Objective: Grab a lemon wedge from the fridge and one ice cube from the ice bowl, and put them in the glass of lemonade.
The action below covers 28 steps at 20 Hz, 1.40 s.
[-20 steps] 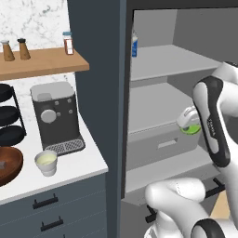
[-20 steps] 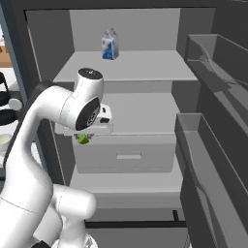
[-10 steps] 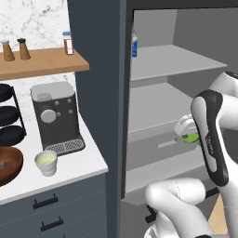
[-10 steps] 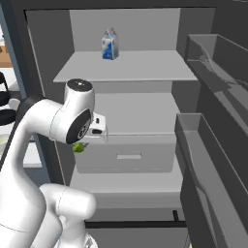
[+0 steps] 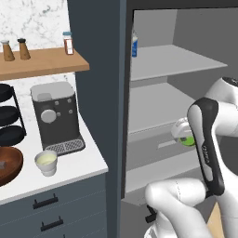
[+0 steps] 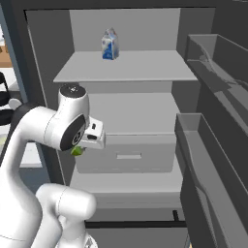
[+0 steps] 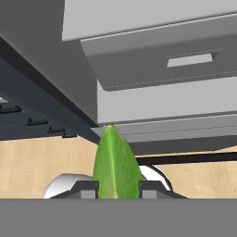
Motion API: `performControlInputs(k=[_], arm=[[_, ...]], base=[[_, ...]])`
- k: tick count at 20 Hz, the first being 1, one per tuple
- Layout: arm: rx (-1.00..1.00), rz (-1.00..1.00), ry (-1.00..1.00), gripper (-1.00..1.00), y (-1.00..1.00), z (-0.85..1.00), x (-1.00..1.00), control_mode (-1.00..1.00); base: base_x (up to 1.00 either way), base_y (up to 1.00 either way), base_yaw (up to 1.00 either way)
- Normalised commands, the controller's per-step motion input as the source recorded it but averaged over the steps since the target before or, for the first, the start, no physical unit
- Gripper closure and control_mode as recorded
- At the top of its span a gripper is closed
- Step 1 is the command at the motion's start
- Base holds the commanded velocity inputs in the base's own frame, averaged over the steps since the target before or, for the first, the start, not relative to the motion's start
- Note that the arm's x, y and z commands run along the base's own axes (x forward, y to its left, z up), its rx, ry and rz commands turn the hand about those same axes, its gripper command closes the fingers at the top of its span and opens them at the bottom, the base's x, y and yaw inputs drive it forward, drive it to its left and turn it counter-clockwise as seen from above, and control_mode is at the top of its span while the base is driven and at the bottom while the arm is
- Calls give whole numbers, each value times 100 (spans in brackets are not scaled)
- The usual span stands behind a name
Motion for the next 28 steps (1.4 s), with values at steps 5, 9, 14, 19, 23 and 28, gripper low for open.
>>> performControlInputs(k=[5,9,14,19,23,28], arm=[[0,0,0,100,0,0,-20,100],[0,0,0,100,0,0,0,100],[0,0,0,100,0,0,0,100],[0,0,0,100,0,0,0,100],[0,0,0,100,0,0,0,100],[0,0,0,100,0,0,0,100]], base=[[-35,1,0],[-88,20,1],[-49,76,9],[-2,100,19],[27,99,0],[57,87,-5]])
